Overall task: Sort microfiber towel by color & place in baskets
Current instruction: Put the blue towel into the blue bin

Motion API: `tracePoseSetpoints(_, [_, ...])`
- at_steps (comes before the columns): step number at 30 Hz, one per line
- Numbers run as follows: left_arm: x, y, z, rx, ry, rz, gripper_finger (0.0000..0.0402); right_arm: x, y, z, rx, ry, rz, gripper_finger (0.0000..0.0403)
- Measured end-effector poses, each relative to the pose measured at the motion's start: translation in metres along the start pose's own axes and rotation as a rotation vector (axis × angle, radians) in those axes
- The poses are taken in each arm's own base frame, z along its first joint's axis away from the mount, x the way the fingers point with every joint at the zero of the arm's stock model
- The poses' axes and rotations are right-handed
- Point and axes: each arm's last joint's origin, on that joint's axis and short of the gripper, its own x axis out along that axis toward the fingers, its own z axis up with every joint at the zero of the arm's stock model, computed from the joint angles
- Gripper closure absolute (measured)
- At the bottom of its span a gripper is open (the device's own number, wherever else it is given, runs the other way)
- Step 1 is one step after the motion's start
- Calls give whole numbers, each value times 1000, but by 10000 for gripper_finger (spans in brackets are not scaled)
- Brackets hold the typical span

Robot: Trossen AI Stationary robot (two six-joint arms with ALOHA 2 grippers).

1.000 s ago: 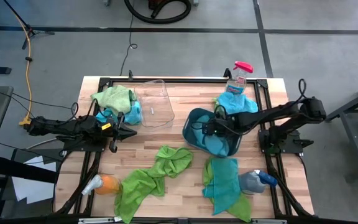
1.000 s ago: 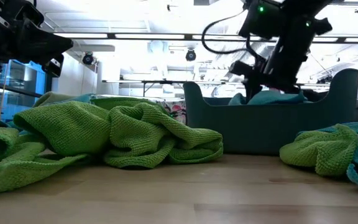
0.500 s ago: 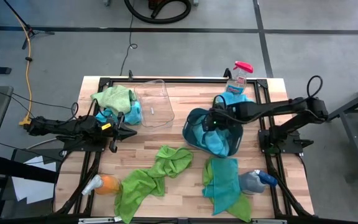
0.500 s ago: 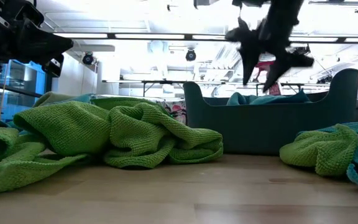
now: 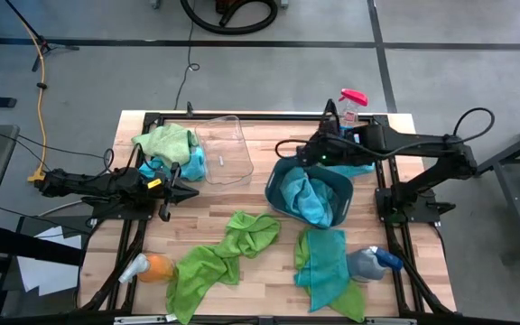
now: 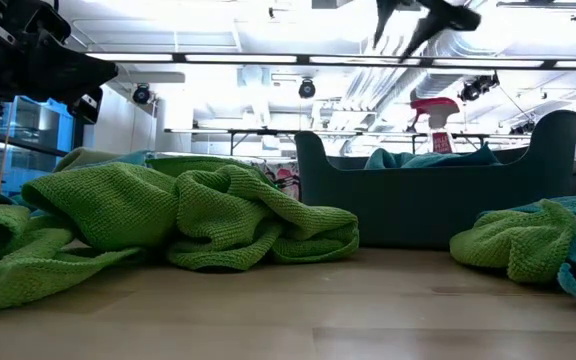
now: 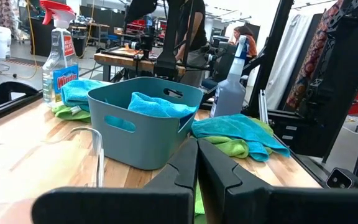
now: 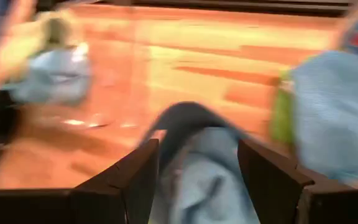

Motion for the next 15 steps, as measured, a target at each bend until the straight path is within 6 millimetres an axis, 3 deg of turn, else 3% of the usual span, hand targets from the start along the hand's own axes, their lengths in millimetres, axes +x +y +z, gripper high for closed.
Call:
tracePoseSetpoints(4, [0, 0, 0, 0, 0, 0, 401, 15, -24, -13, 8, 54, -230, 188])
tracePoseSetpoints(8, [0, 0, 0, 0, 0, 0, 401, 42, -50, -30, -17, 138, -406, 188])
tracePoseSetpoints(15, [0, 0, 0, 0, 0, 0, 401, 89, -112, -27, 82, 197, -398, 188])
